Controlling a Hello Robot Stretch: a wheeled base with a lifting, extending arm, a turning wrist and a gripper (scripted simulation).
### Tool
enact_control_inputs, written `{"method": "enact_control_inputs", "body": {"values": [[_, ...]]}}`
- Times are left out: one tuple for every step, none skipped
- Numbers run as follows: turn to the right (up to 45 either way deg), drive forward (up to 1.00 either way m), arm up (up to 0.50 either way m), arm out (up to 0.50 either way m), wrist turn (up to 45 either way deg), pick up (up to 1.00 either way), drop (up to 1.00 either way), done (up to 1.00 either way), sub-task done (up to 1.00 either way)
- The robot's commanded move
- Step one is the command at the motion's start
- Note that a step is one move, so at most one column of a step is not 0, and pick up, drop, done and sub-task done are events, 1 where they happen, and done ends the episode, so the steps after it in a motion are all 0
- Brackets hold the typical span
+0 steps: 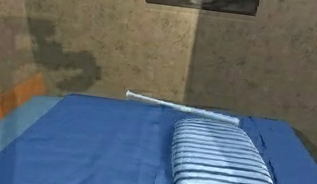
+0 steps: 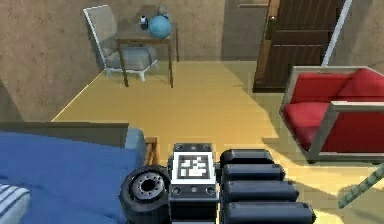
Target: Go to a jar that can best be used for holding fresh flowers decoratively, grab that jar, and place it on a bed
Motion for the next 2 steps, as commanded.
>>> {"method": "enact_control_inputs", "body": {"values": [[21.0, 0.0, 0.0, 0.0, 0.0, 0.0, 0.0, 0.0, 0.0], [45.0, 0.0, 0.0, 0.0, 0.0, 0.0, 0.0, 0.0, 0.0]]}}
